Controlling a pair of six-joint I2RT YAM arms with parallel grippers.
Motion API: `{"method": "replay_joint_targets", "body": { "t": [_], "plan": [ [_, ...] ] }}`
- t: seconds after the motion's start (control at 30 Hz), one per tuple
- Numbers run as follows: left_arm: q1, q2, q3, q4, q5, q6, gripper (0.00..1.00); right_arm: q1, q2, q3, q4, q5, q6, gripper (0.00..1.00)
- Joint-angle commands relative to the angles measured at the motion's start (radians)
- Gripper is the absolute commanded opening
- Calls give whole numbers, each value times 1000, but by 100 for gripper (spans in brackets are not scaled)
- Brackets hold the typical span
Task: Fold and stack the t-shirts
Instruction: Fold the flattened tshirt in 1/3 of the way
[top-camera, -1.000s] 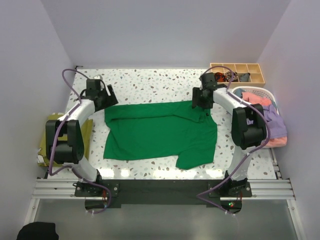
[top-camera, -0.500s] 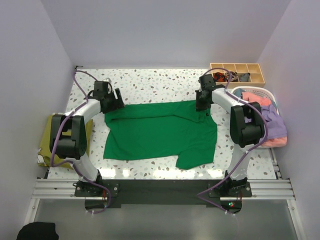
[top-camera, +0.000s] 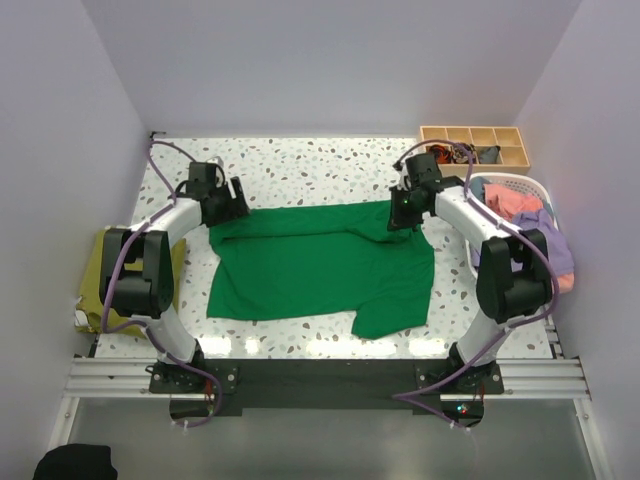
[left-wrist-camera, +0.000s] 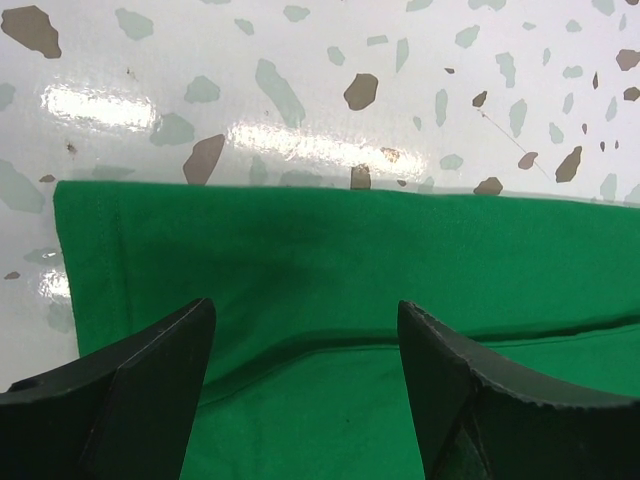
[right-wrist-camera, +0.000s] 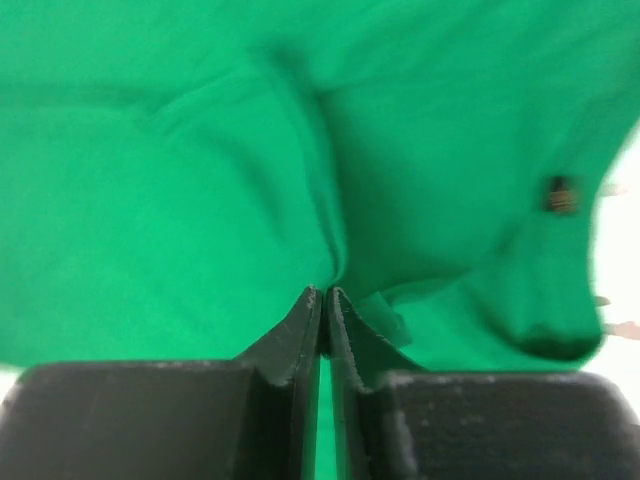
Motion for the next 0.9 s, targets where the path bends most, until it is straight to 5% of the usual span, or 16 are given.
{"method": "replay_joint_targets", "body": {
  "t": [0.0, 0.13, 0.2, 0.27, 0.5, 0.87],
  "plan": [
    [-11, 10, 23, 41, 21, -3, 78, 65, -38, -61, -96, -221, -55, 14],
    [-14, 17, 20, 42, 23, -3, 78, 88, -58, -144, -110, -286, -45, 39],
    [-14, 17, 20, 39, 23, -3, 78, 87, -84, -147, -132, -220, -39, 41],
    [-14, 17, 20, 41, 23, -3, 78, 87, -115, -138, -134, -98, -35, 55],
    [-17, 19, 23, 44, 32, -4, 78, 84, -115, -13, 31, 127, 31, 59],
    [-19, 8, 1, 51, 32, -1, 78, 73, 222, 181, 183, -13, 34, 59]
  ]
}}
